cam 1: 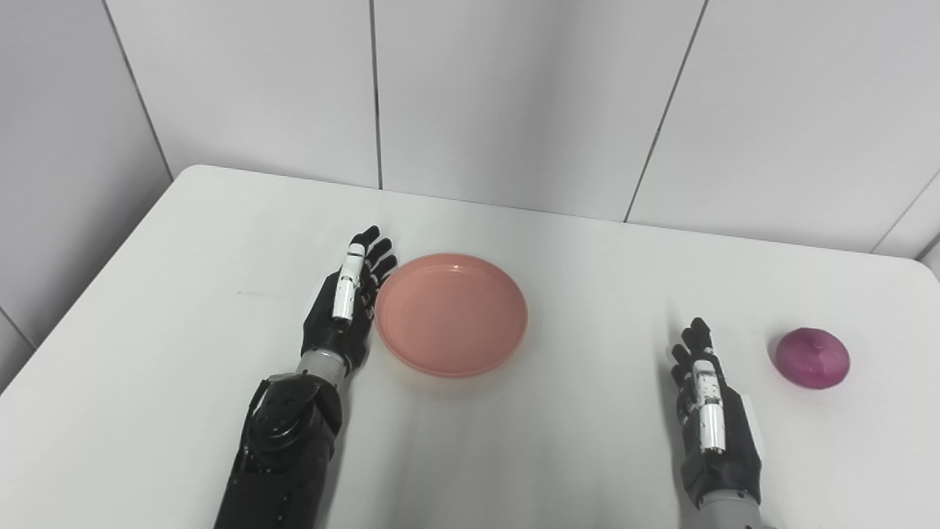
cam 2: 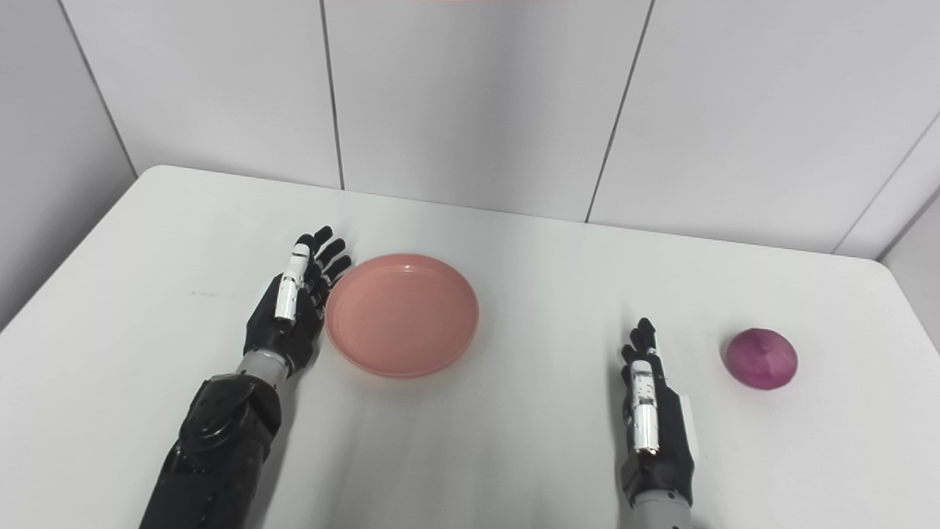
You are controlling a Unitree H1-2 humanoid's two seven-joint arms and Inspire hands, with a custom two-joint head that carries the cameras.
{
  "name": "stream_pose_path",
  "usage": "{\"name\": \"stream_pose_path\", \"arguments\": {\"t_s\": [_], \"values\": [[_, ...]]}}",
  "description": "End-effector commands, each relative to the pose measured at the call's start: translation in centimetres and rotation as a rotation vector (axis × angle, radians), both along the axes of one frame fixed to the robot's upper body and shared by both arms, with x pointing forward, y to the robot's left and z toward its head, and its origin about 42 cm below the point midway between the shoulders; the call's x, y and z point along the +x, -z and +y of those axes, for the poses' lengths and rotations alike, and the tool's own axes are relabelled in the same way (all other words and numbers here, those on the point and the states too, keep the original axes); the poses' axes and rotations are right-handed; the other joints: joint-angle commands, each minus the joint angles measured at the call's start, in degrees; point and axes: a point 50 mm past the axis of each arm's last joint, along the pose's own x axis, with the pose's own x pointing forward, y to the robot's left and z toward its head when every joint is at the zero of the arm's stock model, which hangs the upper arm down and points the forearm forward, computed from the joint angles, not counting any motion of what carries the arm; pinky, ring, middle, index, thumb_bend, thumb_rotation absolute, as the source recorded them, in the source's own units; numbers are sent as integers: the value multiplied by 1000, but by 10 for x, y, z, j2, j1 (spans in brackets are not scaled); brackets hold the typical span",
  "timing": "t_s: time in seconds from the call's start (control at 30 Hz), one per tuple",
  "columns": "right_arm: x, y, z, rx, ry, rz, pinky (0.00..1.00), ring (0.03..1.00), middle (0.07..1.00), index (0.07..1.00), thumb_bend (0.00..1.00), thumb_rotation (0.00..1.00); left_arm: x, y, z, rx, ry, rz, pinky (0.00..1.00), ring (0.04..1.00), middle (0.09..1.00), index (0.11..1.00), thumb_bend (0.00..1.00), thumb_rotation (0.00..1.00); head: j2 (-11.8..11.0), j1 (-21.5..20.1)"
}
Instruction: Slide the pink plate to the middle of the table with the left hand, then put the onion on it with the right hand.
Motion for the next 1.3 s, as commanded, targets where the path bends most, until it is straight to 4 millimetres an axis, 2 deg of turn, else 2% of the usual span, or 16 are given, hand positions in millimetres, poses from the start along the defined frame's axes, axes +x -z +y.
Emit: {"name": "stream_pose_path", "arguments": {"t_s": [0.0, 0.2, 0.63, 1.27], "values": [[4, -13, 8, 15, -12, -71, 1000, 989, 995, 1000, 241, 1000, 3, -16, -2, 7, 36, -54, 961, 961, 961, 943, 386, 1000, -1, 0], [5, -13, 12, 19, -12, -70, 1000, 990, 996, 1000, 266, 1000, 1, -12, -8, -9, 87, -50, 976, 963, 973, 960, 403, 1000, 10, -22], [6, -21, 21, 31, -9, -75, 1000, 990, 1000, 1000, 245, 1000, -4, -14, -17, -21, 105, -34, 954, 951, 952, 942, 402, 1000, 34, -57], [8, -20, 26, 54, -12, -74, 1000, 992, 1000, 1000, 261, 1000, -24, -6, -41, -22, 189, -23, 947, 952, 956, 940, 461, 1000, 32, -72]]}}
